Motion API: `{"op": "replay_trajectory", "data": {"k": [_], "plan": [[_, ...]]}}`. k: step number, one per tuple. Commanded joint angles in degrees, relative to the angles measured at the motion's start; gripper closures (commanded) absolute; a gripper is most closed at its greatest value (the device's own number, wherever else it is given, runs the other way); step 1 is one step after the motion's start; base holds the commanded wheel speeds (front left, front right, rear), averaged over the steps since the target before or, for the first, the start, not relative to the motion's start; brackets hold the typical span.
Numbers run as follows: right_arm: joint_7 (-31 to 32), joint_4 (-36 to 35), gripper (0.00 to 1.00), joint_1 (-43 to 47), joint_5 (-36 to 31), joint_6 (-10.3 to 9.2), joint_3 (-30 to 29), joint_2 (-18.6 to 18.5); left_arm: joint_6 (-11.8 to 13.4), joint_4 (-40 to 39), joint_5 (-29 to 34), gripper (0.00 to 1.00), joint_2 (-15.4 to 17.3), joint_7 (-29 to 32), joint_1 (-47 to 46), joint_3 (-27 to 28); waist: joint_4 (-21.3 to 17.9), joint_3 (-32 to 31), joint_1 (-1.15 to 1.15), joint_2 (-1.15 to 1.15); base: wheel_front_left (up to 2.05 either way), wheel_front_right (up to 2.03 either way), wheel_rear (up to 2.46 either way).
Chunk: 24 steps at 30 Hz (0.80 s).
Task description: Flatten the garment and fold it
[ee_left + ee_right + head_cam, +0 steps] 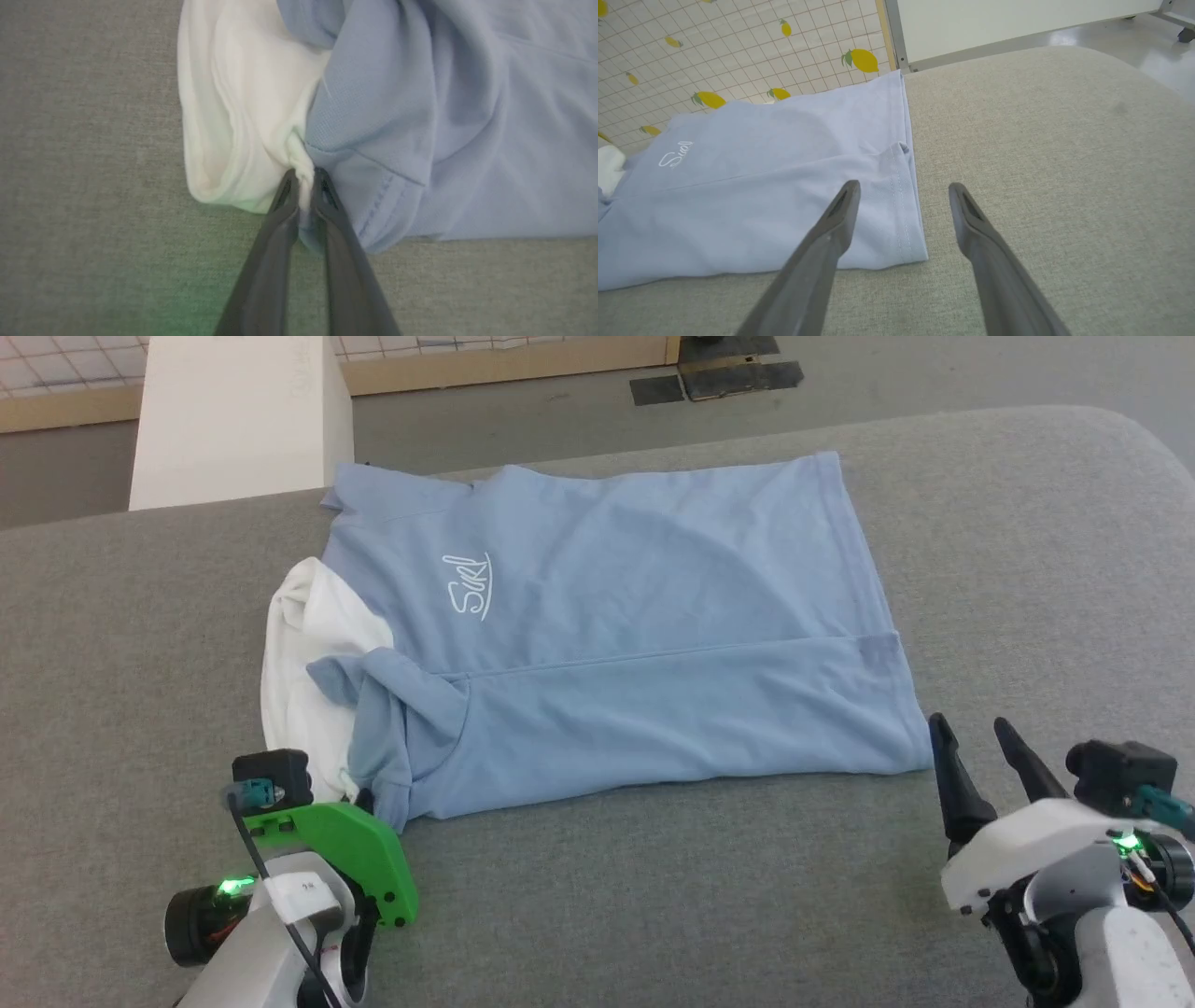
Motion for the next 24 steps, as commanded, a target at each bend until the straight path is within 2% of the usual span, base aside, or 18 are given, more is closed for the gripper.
{"op": "replay_trajectory", "data": {"k": [1,6,12,13,14,15,16,17,20,24], "plan": [[1.9,1.6,0.00,-2.1,-0.3,-0.08,-0.9,0.1,-0.5,0.7,0.1,1.00,-0.6,-0.1,1.9,-0.7,0.6,0.2,0.00,0.00,0.00,0.00,0.00],[14.5,9.7,0.00,-7.4,-0.7,-0.08,-3.4,0.1,-1.7,1.0,0.2,1.00,-1.0,-1.9,0.9,-1.0,2.1,0.6,0.00,0.00,0.00,0.00,0.00],[26.5,15.1,0.00,-11.9,-4.6,-0.08,-5.4,0.1,-3.3,1.7,0.6,1.00,-1.3,-2.8,-0.5,-2.0,3.5,1.1,0.00,0.00,0.00,0.00,0.00],[28.1,15.5,0.06,-12.3,-5.0,-0.08,-5.7,0.1,-3.5,1.8,0.6,1.00,-1.3,-3.0,-0.7,-2.1,3.7,1.2,0.00,0.00,0.00,0.00,0.00],[29.8,15.8,0.54,-12.8,-5.4,-0.08,-6.0,0.1,-3.6,1.8,0.7,1.00,-1.3,-3.4,-0.8,-2.1,3.8,1.2,0.00,0.00,0.00,0.00,0.00],[31.1,15.8,0.65,-13.1,-5.7,-0.08,-6.0,0.1,-3.7,1.9,0.8,1.00,-1.3,-3.6,-0.9,-2.1,4.0,1.2,0.00,0.00,0.00,0.00,0.00],[32.5,15.6,0.95,-13.2,-5.8,-0.08,-6.1,0.1,-3.8,2.0,0.9,1.00,-1.3,-3.9,-0.9,-2.2,4.1,1.1,0.00,0.00,0.00,0.00,0.00],[33.8,15.3,1.00,-13.2,-6.0,-0.08,-6.1,0.1,-3.9,2.0,1.1,1.00,-1.3,-4.6,-1.0,-2.2,4.2,1.0,0.00,0.00,0.00,0.00,0.00],[34.7,12.7,1.00,-12.5,-5.5,-0.08,-5.7,0.1,-4.0,2.1,1.3,1.00,-1.2,-6.0,-0.9,-2.1,4.6,0.4,0.00,0.00,0.00,0.00,0.00],[32.1,7.1,1.00,-10.0,-3.6,-0.08,-5.4,0.1,-3.6,1.1,0.9,1.00,-0.7,-6.0,0.4,-1.8,4.9,-1.1,0.00,0.00,0.00,0.00,0.00]]}}
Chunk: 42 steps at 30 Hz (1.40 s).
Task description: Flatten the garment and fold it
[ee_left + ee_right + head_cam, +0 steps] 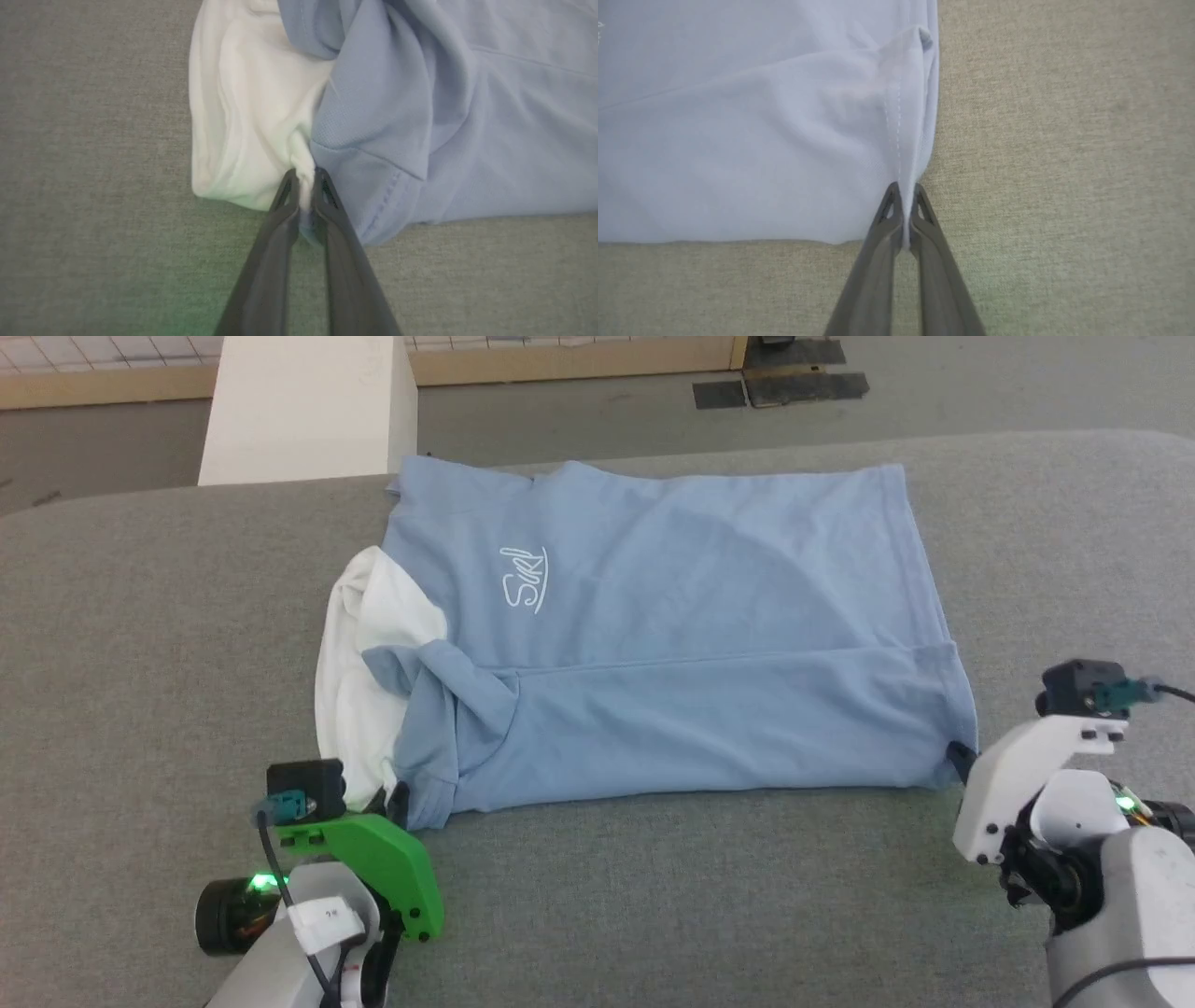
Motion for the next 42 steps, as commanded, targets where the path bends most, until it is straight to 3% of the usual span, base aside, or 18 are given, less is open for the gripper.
{"op": "replay_trajectory", "data": {"k": [1,9,14,18,25,26,27,28,29,37,38,42], "plan": [[-0.8,-2.0,1.00,2.0,0.9,-0.08,-0.3,0.0,0.6,-0.8,0.0,1.00,0.5,0.4,1.6,0.3,0.5,-1.3,0.00,0.00,0.00,0.00,0.00],[1.1,-16.0,1.00,12.8,1.9,-0.08,-4.6,0.0,5.2,-11.4,-1.1,1.00,3.6,4.7,9.8,1.0,2.3,-3.3,0.00,0.00,0.00,0.00,0.00],[5.4,-20.4,1.00,18.7,3.5,-0.08,-8.3,0.0,7.8,-18.3,-1.7,1.00,5.0,7.0,15.2,0.8,2.6,-3.0,0.00,0.00,0.00,0.00,0.00],[7.6,-18.9,1.00,21.7,4.0,-0.08,-10.5,0.0,8.5,-20.1,-2.3,1.00,5.5,8.3,17.9,0.4,2.7,-2.1,0.00,0.00,0.00,0.00,0.00],[3.2,-10.9,1.00,21.5,4.5,-0.08,-9.1,0.0,5.8,-14.6,-3.5,1.00,3.8,6.6,16.4,-0.3,2.3,-1.9,0.00,0.00,0.00,0.00,0.00],[1.5,-10.0,0.87,21.2,4.9,-0.08,-8.8,0.0,5.8,-13.8,-3.2,1.00,3.4,5.4,16.1,-0.1,2.2,-2.1,0.00,0.00,0.00,0.00,0.00],[0.1,-9.4,0.69,21.1,5.4,-0.08,-8.5,0.0,5.5,-13.3,-3.2,0.70,3.2,4.9,15.9,-0.2,2.1,-2.3,0.00,0.00,0.00,0.00,0.00],[-1.6,-8.9,0.06,21.0,6.0,-0.08,-8.0,0.0,5.1,-13.0,-3.4,0.01,2.9,4.6,15.9,-0.3,2.0,-2.5,0.00,0.00,0.00,0.00,0.00],[-3.2,-8.8,0.00,21.1,6.4,-0.08,-7.5,0.0,4.7,-12.9,-3.4,0.00,2.8,4.2,15.9,-0.4,2.0,-2.7,0.00,0.00,0.00,0.00,0.00],[-22.8,-13.8,0.00,21.8,5.3,-0.08,-3.2,0.0,2.0,-15.0,1.0,0.00,4.4,-6.7,12.4,1.7,0.9,-3.1,0.00,0.00,0.00,0.00,0.00],[-28.4,-15.5,0.00,21.3,3.3,-0.08,-1.1,0.0,0.5,-14.5,2.8,0.00,5.2,-9.8,9.7,1.9,0.2,-2.3,0.00,0.00,0.00,0.00,0.00],[-37.8,-17.1,0.00,19.6,1.0,-0.08,2.0,-1.1,-3.9,-12.2,5.6,0.00,6.9,-13.7,1.7,1.8,-1.3,-0.1,0.00,0.00,0.00,0.00,0.00]]}}
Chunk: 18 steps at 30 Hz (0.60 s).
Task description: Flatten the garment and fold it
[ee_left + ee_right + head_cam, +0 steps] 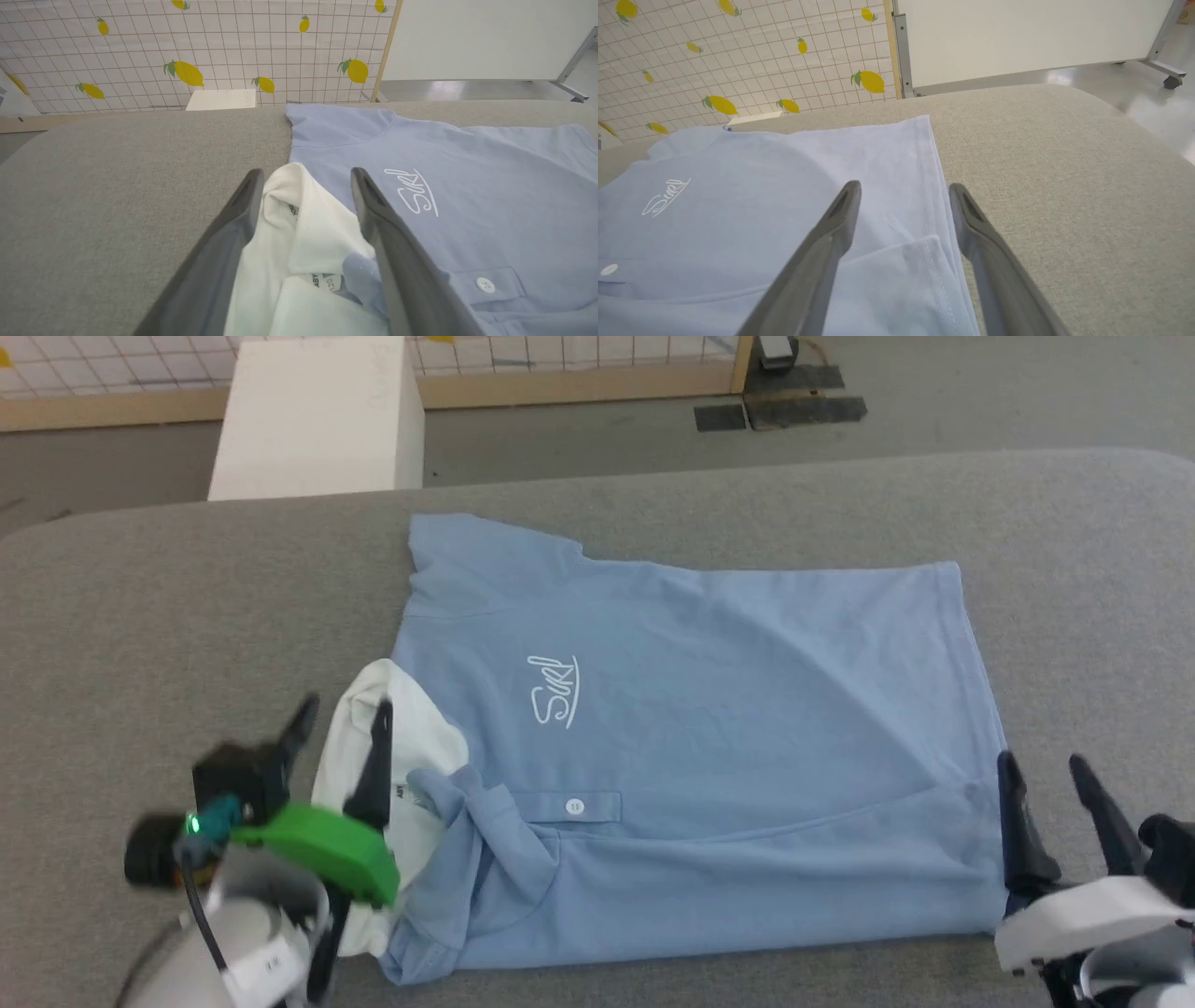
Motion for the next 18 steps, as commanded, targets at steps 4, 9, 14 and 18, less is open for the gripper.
{"op": "replay_trajectory", "data": {"k": [4,9,14,18], "plan": [[-5.4,-0.7,0.00,-3.9,-0.8,-0.09,2.5,-1.0,-5.2,4.5,1.9,0.00,1.9,0.5,-12.0,-0.3,-3.2,4.7,0.00,0.00,0.00,0.00,0.00],[-6.8,-1.0,0.00,-8.1,-0.5,-0.09,5.1,-1.0,-11.1,11.9,1.0,0.00,3.4,6.3,-26.0,-0.5,-6.3,10.2,0.00,0.00,0.00,0.00,0.00],[-7.6,-1.2,0.00,-13.0,0.1,-0.09,8.0,-0.5,-15.5,19.6,-1.4,0.00,5.4,17.1,-39.1,-0.4,-10.2,16.4,0.00,0.00,0.00,0.00,0.00],[-8.3,-1.2,0.00,-15.6,0.6,-0.09,9.6,0.0,-14.7,23.5,-3.5,0.00,6.6,27.5,-45.8,0.4,-12.4,20.3,0.00,0.00,0.00,0.00,0.00]]}}
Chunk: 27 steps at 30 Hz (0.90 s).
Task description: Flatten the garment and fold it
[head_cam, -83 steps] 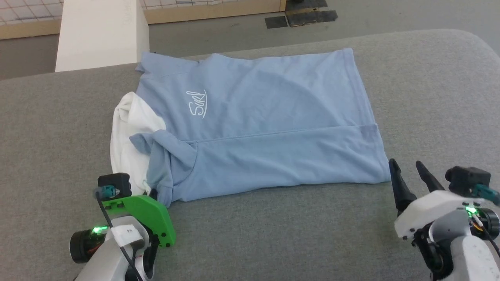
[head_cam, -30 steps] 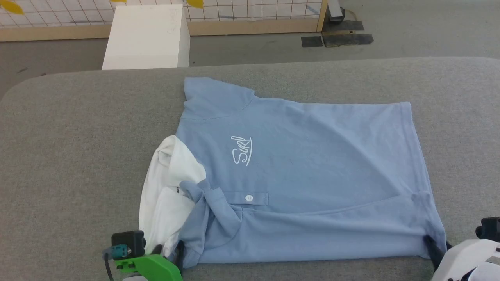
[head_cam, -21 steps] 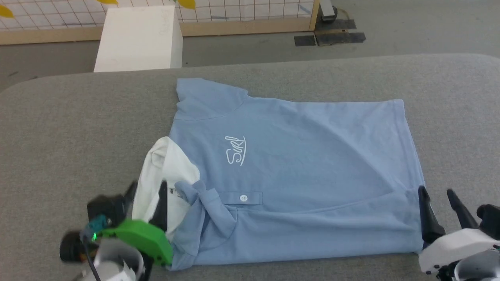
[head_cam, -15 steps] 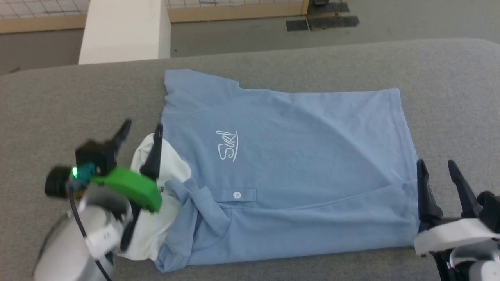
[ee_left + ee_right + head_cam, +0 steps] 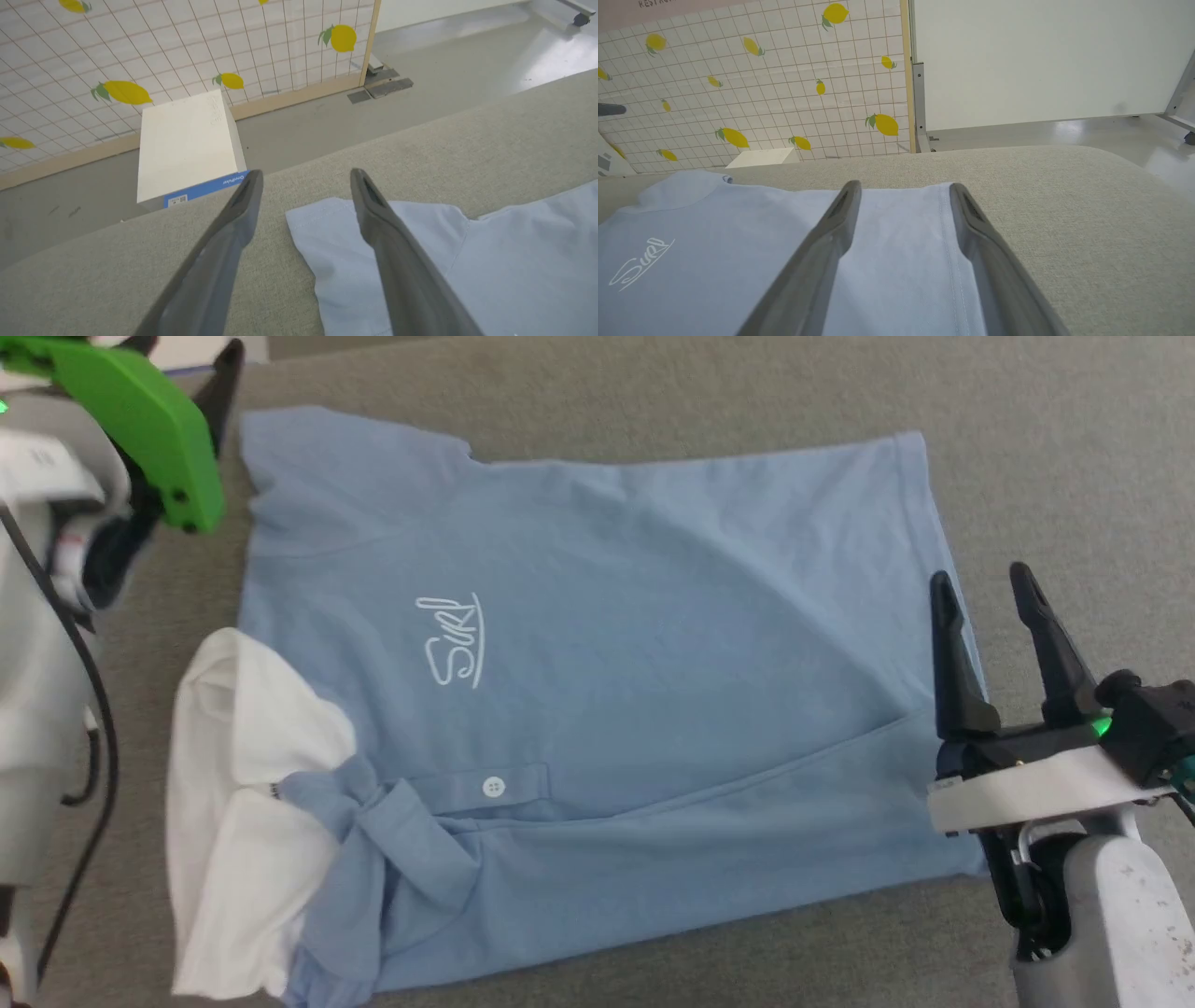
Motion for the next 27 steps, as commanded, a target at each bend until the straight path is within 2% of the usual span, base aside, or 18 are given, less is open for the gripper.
{"op": "replay_trajectory", "data": {"k": [1,6,16,17,18,22,27], "plan": [[-0.5,-0.1,0.00,-1.1,0.4,-0.08,0.5,0.4,0.3,0.8,-0.8,0.00,0.6,2.7,-1.6,-0.1,-5.4,6.8,-0.01,0.00,0.00,0.00,0.00],[-0.6,1.0,0.00,-2.8,1.1,-0.08,2.3,0.8,3.0,2.3,-2.4,0.00,2.1,14.1,-5.1,0.0,-7.0,10.1,-0.01,0.00,0.00,0.00,0.00],[-1.0,2.3,0.00,-6.2,1.5,-0.08,4.8,1.0,10.2,0.9,-1.4,0.00,5.2,26.1,-5.3,-1.0,-7.9,12.8,-0.01,0.00,0.00,0.00,0.00],[-0.7,2.3,0.00,-6.6,1.5,-0.08,4.9,1.0,10.8,0.4,-1.3,0.59,5.5,27.0,-5.1,-1.0,-7.9,12.9,-0.01,0.00,0.00,0.00,0.00],[-0.3,2.2,0.00,-7.4,1.2,-0.08,5.1,1.0,11.2,-0.1,-1.4,1.00,5.7,28.2,-4.8,-1.1,-7.9,13.1,-0.01,0.00,0.00,0.00,0.00],[3.4,2.5,0.00,-12.0,1.1,-0.08,4.9,1.0,11.6,-2.7,-2.8,1.00,6.3,31.4,-3.7,-1.2,-7.8,13.1,-0.01,0.00,0.00,0.00,0.00],[14.9,6.8,0.00,-23.1,1.0,-0.08,3.3,1.1,11.8,-5.5,-3.0,1.00,6.9,31.8,-3.0,-1.2,-7.4,12.9,-0.01,0.00,0.00,0.00,0.00]]}}
